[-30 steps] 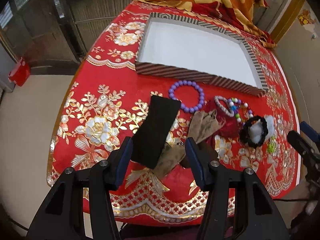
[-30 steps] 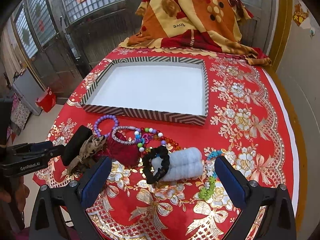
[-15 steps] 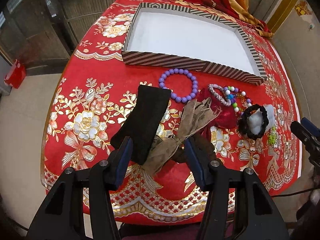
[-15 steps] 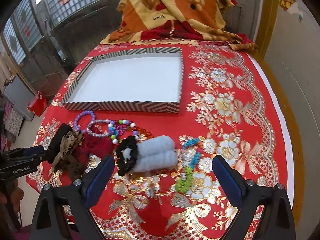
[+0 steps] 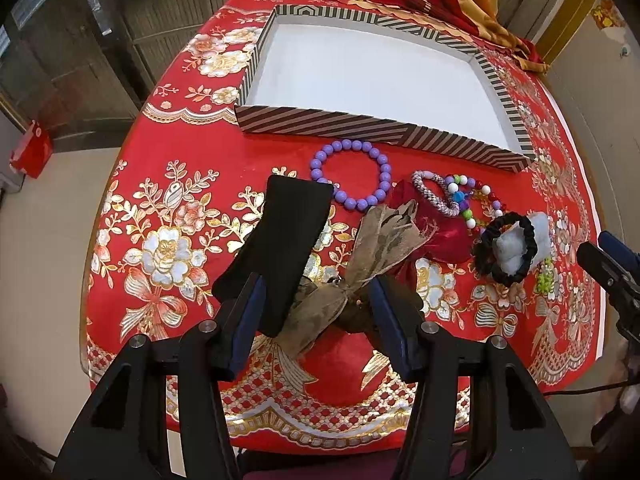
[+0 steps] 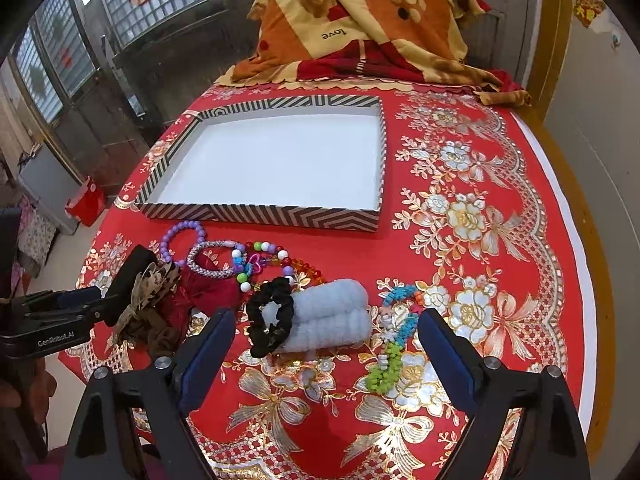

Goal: Organize jewelry
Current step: 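Close the left gripper on the brown ribbon bundle, then lift the brown bundle with the left gripper while the right gripper grasps the black scrunchie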

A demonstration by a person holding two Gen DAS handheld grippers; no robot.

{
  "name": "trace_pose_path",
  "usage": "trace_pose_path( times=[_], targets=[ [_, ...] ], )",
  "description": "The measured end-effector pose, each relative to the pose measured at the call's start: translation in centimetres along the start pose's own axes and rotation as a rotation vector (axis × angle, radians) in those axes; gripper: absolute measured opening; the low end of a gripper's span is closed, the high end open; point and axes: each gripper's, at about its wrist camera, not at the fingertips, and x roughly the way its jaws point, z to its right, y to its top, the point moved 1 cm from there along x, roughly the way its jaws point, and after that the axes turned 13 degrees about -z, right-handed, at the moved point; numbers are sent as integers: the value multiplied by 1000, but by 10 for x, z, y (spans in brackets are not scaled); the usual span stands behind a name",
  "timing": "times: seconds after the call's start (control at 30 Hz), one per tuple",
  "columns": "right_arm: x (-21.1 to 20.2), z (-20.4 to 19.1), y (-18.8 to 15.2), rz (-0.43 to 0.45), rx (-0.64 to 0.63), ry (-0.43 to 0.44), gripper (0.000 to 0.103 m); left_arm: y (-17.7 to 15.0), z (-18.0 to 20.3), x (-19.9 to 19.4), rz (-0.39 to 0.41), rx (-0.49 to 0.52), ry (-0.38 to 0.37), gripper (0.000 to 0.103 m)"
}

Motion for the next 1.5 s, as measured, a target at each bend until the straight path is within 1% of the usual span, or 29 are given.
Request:
trace_pose_path(
  times=[0.27,0.3,0.33,0.37,0.5,0.57,0.6,0.67,0.7,0.77,0.87,1.0,1.07,1.1,1.13,1.17,1.2,1.23,1.27,1.3,1.37,1.5],
  targets=[
    [5,-3,3,-6,-9,18,90,0,2,4,-12,-4,0,54],
    [6,-3,2,-8,-12,23,89,0,2,5,-15,-3,0,54],
    [6,-4,2,-10,-16,27,85,-1,2,5,-17,-3,-1,54],
    [7,-4,3,-13,-19,33,82,-1,2,6,-19,-3,-7,54],
    [11,-8,1,-24,-31,49,79,-2,1,9,-36,10,-81,54],
    [15,-11,1,-33,-48,59,70,-3,1,10,-45,21,-113,54],
    [17,-13,1,-39,-57,64,68,-3,2,12,-53,33,-121,54],
    [23,-15,2,-53,-66,72,60,-5,5,16,-67,60,-124,54],
    [26,-15,2,-58,-67,74,58,-6,6,18,-72,67,-125,55],
    [33,-16,3,-68,-66,83,51,-6,8,25,-96,66,-133,56],
    [41,-18,5,-83,-77,90,46,-4,10,32,-116,65,-153,58],
    [50,-19,9,-93,-80,106,39,0,15,38,-114,84,-134,58],
    [56,-20,10,-95,-85,118,33,3,15,41,-115,84,-137,58],
    [58,-21,10,-94,-89,116,32,4,16,42,-114,84,-141,58],
    [60,-23,9,-91,-97,109,29,5,16,43,-110,86,-148,58],
    [63,-24,9,-91,-102,102,26,6,17,45,-108,90,-150,57],
    [64,-24,8,-89,-101,102,24,6,16,45,-106,95,-150,46],
    [64,-23,8,-86,-97,106,19,5,16,46,-105,100,-144,38],
    [63,-22,8,-86,-91,110,13,6,18,48,-107,105,-126,25],
    [61,-20,8,-85,-83,120,12,8,21,49,-107,106,-121,21],
    [56,-18,9,-78,-74,140,10,7,20,46,-110,100,-144,17],
    [44,-18,12,-54,-81,159,9,6,19,33,-89,107,-164,15]
  ],
)
